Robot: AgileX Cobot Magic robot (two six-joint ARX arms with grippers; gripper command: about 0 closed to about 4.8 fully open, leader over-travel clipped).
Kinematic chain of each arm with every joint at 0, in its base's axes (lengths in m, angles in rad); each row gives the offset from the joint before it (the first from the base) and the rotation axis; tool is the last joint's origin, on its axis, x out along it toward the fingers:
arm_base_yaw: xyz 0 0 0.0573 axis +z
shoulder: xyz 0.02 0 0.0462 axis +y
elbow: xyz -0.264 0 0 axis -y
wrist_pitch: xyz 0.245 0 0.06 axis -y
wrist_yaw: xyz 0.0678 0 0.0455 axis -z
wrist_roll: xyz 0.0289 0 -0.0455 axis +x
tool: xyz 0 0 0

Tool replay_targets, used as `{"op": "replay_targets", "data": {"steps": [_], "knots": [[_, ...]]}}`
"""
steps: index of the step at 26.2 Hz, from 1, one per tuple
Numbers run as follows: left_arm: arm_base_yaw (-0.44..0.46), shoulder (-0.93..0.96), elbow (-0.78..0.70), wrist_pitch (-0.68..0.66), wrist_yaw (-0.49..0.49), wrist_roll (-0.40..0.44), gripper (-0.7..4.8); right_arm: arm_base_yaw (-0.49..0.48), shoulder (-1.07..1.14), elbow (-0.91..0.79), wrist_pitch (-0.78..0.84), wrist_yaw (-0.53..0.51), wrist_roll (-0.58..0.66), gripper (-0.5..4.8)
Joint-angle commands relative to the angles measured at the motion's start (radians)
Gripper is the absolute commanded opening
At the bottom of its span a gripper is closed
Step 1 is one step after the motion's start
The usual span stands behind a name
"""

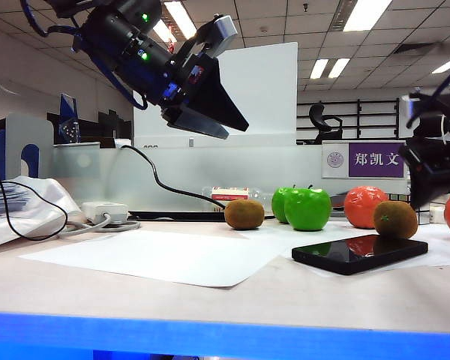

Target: Put the same fruits together.

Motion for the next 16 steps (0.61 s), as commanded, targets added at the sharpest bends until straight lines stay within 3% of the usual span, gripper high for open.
{"op": "replay_targets", "data": {"steps": [1,7,16], "knots": [[0.0,-0.004,0.002,0.006,0.004,-0.002,4.79,0.0,-0.002,0.017,0.074,-0.027,0.001,4.79],[0.0,-0.004,0.002,0.007,0.004,-0.001,4.79,0.0,0.039,0.019,0.167,-0.054,0.0,4.79],[0.0,-0.003,0.002,0.006,0.004,-0.001,4.79,0.0,0.211,0.14,0.18,-0.072,-0.024,4.79]]}}
